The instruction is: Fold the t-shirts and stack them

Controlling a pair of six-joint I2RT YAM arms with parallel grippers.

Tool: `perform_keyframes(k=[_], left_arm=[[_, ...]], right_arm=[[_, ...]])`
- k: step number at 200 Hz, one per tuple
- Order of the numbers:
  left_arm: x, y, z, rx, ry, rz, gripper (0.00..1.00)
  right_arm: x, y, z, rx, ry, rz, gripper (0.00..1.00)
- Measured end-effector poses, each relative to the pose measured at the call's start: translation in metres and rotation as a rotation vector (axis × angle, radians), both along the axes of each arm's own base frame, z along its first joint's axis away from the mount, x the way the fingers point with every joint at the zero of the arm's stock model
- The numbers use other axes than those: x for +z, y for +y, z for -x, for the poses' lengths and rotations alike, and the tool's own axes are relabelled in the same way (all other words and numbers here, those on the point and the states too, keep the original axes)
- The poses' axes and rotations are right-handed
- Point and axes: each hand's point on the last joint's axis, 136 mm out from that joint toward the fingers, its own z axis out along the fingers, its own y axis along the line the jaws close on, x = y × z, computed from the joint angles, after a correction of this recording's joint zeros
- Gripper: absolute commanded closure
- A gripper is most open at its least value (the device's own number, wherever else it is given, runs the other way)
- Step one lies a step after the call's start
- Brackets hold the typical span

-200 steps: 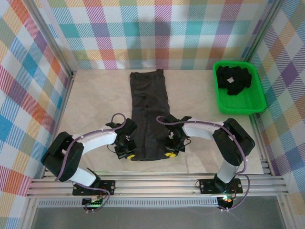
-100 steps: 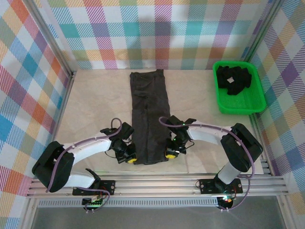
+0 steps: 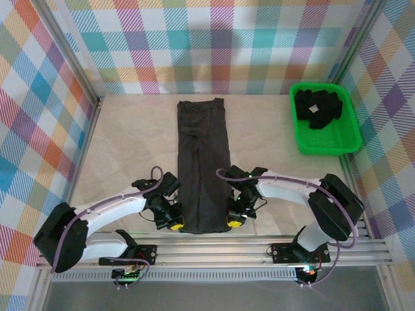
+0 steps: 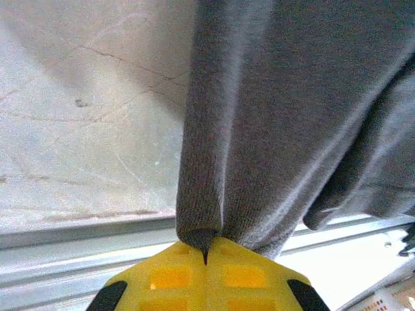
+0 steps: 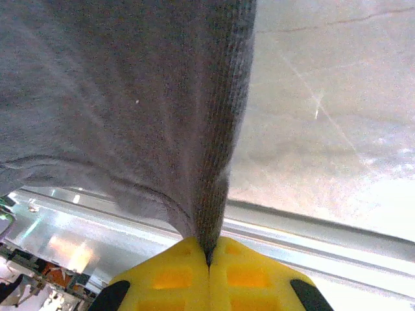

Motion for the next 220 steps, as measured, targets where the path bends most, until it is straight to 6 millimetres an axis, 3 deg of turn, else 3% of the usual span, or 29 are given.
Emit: perform_keyframes(k=[26, 47, 82, 107, 125, 150, 179, 204, 220], left_arm=[[0.032, -0.003, -0.018, 0.046, -0.109, 0.031, 1.0], [0.053, -0.007, -0.038, 0.1, -0.17, 0.047, 1.0], [0.083, -0.008, -0.1, 0.229, -0.246, 0.035, 1.0], [0.091, -0.006, -0.155, 0.299, -0.282, 0.015, 1.0], [0.091, -0.002, -0.194, 0.326, -0.314, 0.003, 1.0], [0.082, 0.007, -0.219, 0.339, -0.307, -0.031, 1.0], [0.062, 0.01, -0.283, 0.356, -0.334, -0.043, 1.0], [0.037, 0.016, -0.309, 0.363, -0.31, -0.067, 1.0], [0.032, 0.015, -0.324, 0.361, -0.315, -0.068, 1.0]], right_arm=[[0.021, -0.001, -0.015, -0.038, -0.059, -0.019, 1.0], [0.04, -0.001, -0.04, -0.097, -0.108, -0.034, 1.0], [0.082, 0.007, -0.11, -0.208, -0.223, -0.09, 1.0], [0.096, 0.01, -0.165, -0.269, -0.277, -0.106, 1.0], [0.095, 0.014, -0.2, -0.289, -0.301, -0.111, 1.0], [0.082, 0.008, -0.223, -0.307, -0.28, -0.077, 1.0], [0.064, 0.023, -0.284, -0.32, -0.316, -0.104, 1.0], [0.044, 0.023, -0.313, -0.339, -0.309, -0.092, 1.0], [0.04, 0.023, -0.329, -0.346, -0.316, -0.092, 1.0]])
